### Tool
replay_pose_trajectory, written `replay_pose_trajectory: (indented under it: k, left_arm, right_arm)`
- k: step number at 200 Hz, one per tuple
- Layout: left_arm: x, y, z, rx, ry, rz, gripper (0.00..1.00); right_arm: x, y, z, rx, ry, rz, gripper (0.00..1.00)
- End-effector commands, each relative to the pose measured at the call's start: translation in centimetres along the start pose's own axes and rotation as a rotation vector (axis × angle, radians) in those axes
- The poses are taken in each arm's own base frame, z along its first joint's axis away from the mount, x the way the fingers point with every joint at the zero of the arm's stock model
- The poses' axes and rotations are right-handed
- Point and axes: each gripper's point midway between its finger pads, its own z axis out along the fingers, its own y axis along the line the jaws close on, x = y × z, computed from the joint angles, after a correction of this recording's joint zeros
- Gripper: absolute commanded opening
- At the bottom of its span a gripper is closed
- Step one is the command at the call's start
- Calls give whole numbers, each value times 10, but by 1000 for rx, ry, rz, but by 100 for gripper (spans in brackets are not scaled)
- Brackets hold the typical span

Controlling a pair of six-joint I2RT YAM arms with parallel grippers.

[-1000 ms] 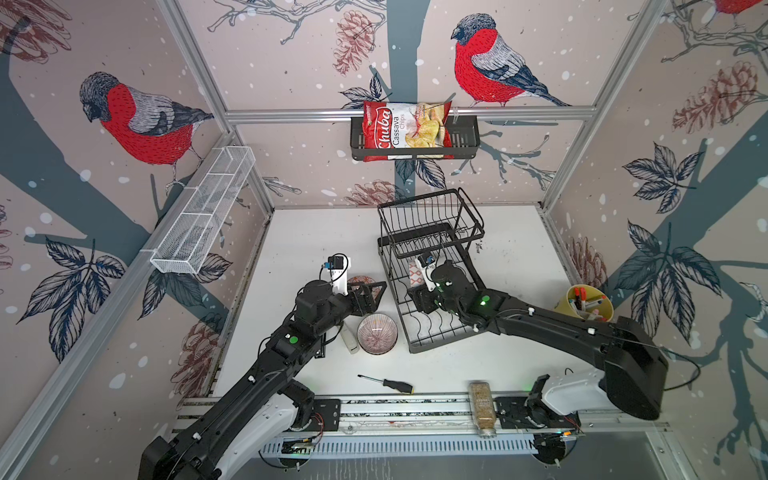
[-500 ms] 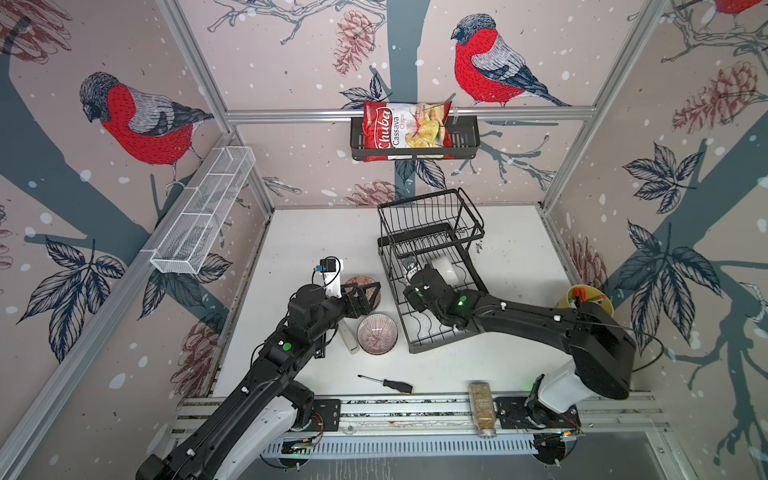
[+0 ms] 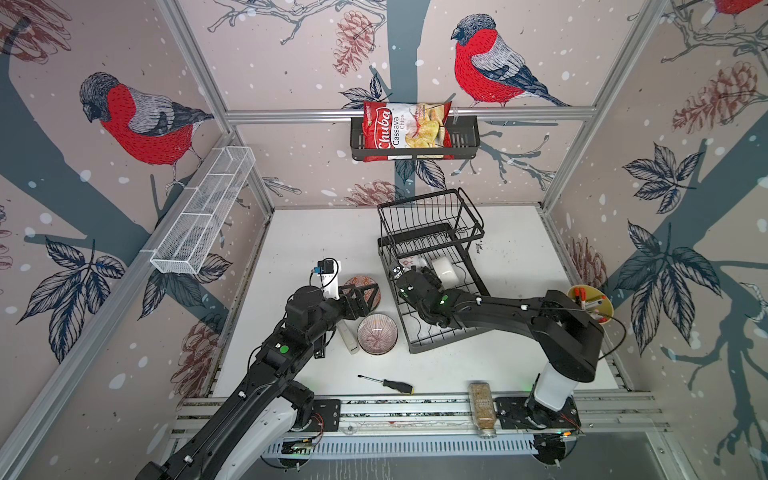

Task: Load the bowls into the dish rack
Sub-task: 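Lower the bowl upside down into the lower rack with the right gripper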

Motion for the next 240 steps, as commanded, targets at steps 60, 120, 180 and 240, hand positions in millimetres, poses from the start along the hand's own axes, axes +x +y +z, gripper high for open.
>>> replay_pose_trajectory:
  k: [60,120,180,240]
  left_arm:
    - [-3,2,-1,-15,-10,10,91]
    - [1,6,1,-26,0,5,90]
    - [1,6,1,-27,3,0,90]
    - [3,8,2,-30,8,-1,90]
  right_arm:
    - [-13,-26,19,162,-30,-56,60]
    - [-10,-32,36,191,-30,-72,62]
    - [-16,-30,48,222,-43,-89,63]
    - [-14,-24,59,218,-36,-116,65]
